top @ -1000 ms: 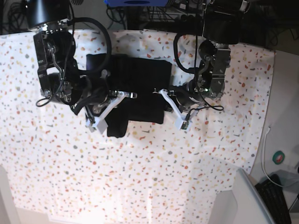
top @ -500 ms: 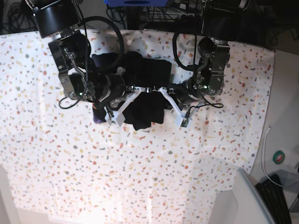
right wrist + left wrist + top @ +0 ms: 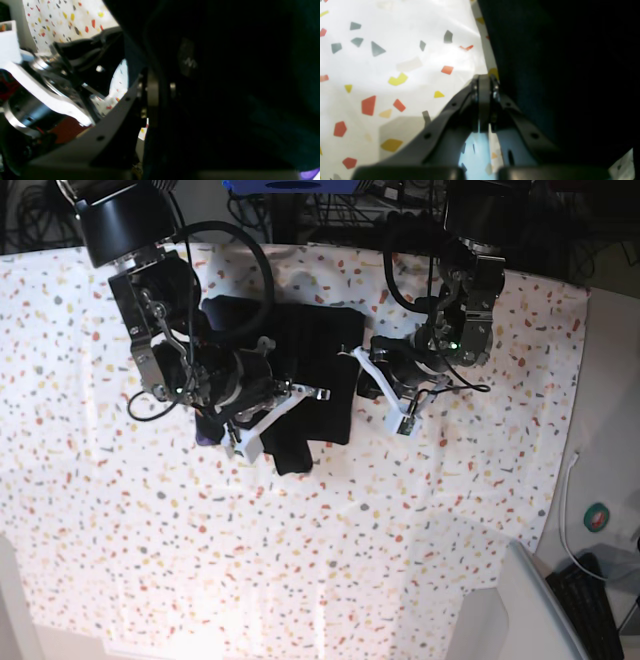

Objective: Layout the t-shirt on the table in an organized manner, then fold the t-shirt properly
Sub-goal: 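Lay the folded end down and press it with the right gripper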

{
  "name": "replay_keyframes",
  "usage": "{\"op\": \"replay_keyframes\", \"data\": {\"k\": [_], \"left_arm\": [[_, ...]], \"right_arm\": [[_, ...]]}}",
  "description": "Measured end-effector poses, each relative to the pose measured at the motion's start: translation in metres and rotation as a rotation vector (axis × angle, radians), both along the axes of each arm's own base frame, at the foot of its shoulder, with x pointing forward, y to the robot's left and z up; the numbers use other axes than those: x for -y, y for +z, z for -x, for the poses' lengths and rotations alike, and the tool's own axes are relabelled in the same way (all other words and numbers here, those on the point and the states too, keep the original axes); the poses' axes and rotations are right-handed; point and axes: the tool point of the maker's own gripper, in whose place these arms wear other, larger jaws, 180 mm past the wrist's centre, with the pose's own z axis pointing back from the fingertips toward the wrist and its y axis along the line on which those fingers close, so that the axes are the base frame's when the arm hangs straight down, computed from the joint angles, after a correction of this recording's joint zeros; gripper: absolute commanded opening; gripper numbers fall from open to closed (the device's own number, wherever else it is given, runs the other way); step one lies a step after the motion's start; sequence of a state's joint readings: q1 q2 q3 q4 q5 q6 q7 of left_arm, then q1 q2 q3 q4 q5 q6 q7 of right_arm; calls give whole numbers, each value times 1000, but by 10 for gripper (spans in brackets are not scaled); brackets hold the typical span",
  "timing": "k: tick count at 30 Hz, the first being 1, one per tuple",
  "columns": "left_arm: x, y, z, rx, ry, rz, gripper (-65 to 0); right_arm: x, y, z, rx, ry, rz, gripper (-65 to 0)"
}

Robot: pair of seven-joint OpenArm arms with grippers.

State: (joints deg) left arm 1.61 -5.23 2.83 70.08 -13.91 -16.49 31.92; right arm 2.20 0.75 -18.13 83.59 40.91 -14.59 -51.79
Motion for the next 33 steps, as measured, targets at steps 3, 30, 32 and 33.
{"op": "replay_keyframes", "data": {"k": [3, 30, 32, 33], "left_arm": [[0, 0, 0, -2, -1, -1, -650], [-17, 0, 22, -4, -7, -30, -650], [-17, 0, 22, -4, -7, -31, -650], [-20, 0, 21, -4, 6, -29, -650]], "right_arm": [[1, -9, 2, -31, 0, 8, -650], [4, -10, -2, -26, -12, 11, -650], [4, -10, -1, -27, -12, 11, -650], [3, -10, -1, -27, -12, 10, -650]]}}
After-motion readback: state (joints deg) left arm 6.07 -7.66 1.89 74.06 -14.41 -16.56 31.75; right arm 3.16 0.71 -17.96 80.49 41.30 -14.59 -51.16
